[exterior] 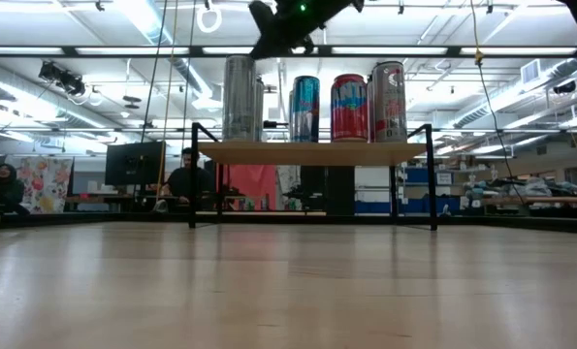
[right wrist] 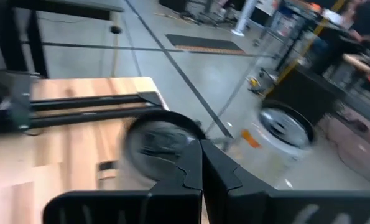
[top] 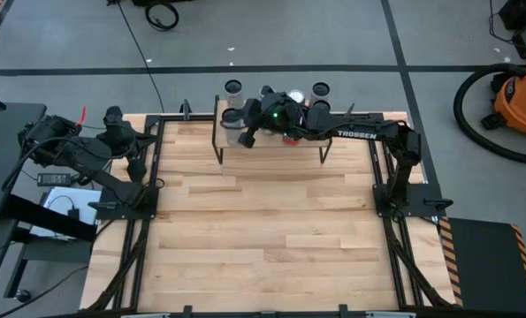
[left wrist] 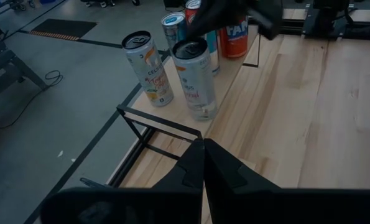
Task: Place canned beverage on shelf
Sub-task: Adjust the soda cans on the shelf
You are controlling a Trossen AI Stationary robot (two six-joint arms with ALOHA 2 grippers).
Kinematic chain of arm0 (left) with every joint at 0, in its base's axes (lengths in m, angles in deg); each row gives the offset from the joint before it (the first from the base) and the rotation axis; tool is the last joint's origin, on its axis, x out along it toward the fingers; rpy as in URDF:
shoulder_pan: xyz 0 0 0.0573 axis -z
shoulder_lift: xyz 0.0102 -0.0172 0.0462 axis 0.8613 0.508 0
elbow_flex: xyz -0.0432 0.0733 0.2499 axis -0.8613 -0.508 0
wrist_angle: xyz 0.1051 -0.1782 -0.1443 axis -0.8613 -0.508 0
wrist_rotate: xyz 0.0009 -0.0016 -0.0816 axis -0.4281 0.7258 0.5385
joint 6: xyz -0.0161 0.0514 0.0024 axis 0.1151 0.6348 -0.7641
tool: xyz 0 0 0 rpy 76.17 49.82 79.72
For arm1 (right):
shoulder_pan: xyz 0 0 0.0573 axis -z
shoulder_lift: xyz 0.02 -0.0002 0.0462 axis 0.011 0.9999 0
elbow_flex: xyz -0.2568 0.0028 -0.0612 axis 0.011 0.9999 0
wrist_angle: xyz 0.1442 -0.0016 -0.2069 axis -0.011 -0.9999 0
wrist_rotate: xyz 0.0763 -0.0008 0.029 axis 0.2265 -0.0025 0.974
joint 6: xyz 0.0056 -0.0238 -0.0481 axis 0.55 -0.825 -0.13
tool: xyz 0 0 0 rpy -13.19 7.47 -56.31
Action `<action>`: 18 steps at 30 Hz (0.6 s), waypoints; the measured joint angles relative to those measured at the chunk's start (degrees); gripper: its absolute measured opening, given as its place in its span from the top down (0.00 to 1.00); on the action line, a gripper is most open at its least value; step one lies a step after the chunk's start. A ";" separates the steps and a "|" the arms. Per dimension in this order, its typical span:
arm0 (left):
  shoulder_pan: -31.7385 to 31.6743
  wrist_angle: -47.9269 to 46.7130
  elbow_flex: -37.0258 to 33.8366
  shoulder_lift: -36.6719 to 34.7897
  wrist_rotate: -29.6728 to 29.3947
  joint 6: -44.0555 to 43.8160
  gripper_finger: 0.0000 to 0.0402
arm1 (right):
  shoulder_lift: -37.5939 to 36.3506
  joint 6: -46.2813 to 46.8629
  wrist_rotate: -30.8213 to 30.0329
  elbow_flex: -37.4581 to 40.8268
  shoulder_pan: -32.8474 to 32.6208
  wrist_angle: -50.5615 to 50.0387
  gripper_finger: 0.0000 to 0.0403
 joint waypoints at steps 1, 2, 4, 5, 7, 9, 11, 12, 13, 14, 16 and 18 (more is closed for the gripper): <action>-0.02 -0.06 0.00 0.00 -0.01 0.00 0.98 | 0.00 -0.23 0.24 -0.19 -0.36 0.20 0.99; 0.00 -0.13 0.00 0.00 0.00 0.00 0.98 | 0.00 -0.35 0.44 -0.25 -0.65 0.37 0.99; -0.01 -0.15 0.00 0.01 -0.02 0.00 0.98 | 0.00 -0.36 0.41 -0.30 -0.84 0.42 0.99; -0.02 -0.15 0.00 0.01 0.00 0.00 0.98 | 0.00 -0.36 0.25 -0.30 -0.80 0.43 0.99; -0.01 -0.15 0.00 0.01 0.00 0.00 0.98 | 0.00 -0.36 0.23 -0.30 -0.64 0.63 0.99; 0.00 -0.15 0.00 0.00 0.00 -0.02 0.98 | 0.00 -0.34 1.07 -0.32 -0.60 0.78 0.99; -0.01 -0.20 0.00 0.02 0.00 -0.08 0.98 | 0.00 -0.35 1.93 -0.32 -0.88 0.83 0.99; -0.02 -0.22 0.00 0.02 0.00 -0.11 0.98 | 0.00 -0.36 2.13 -0.32 -1.08 0.87 0.99; -0.02 -0.24 0.00 0.00 0.00 -0.23 0.98 | 0.00 -0.36 2.31 -0.32 -1.30 0.95 0.99; -0.02 -0.26 0.00 0.02 0.00 -0.26 0.98 | 0.00 -0.34 2.85 -0.32 -1.44 0.96 0.99; -0.01 -0.26 0.00 0.01 0.00 -0.26 0.98 | 0.00 -0.34 4.18 -0.32 -1.72 0.93 0.99; -0.01 -0.26 0.00 0.01 0.00 -0.26 0.98 | -0.01 -0.27 4.33 -0.33 -2.02 0.91 0.99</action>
